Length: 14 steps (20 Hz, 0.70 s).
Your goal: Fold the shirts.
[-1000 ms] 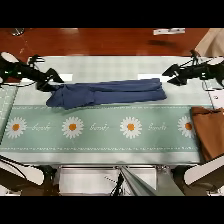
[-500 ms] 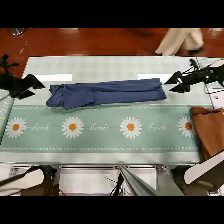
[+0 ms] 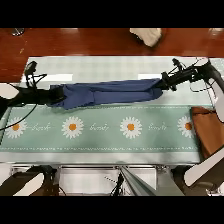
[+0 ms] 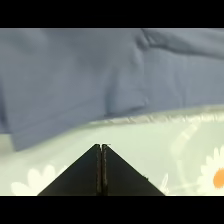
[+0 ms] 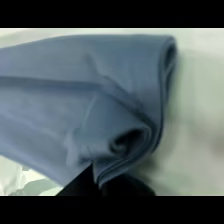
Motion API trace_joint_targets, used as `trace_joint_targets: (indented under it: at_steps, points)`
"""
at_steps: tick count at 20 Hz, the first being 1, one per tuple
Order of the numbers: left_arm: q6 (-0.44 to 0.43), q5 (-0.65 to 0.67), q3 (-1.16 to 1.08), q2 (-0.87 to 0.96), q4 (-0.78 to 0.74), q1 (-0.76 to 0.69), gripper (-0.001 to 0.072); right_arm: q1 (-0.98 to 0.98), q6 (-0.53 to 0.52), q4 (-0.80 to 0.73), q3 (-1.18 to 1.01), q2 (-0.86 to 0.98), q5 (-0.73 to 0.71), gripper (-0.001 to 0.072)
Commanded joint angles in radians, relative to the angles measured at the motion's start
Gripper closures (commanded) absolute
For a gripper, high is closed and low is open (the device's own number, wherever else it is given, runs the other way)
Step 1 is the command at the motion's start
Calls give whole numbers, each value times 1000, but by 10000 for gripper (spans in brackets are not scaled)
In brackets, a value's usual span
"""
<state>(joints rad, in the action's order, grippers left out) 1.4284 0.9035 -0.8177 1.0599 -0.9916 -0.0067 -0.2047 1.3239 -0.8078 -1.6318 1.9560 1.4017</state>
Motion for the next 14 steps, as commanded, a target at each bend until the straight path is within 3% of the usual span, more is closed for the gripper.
trace_joint_targets:
  at_steps: [1, 4, 8, 14]
  points:
    - [-58, -64, 10, -3, 8, -115, 691, -6, -66, -105, 11, -130, 92, 696]
    - [58, -166, -25, 71, -29, -278, 692, -8, -74, -198, 125, -362, 61, 696]
    - [244, -103, -262, 356, -180, -490, 693, -3, -69, -172, 342, -682, 30, 696]
    - [287, -14, -710, 756, -113, -736, 691, 63, -35, -109, 508, -1007, 15, 696]
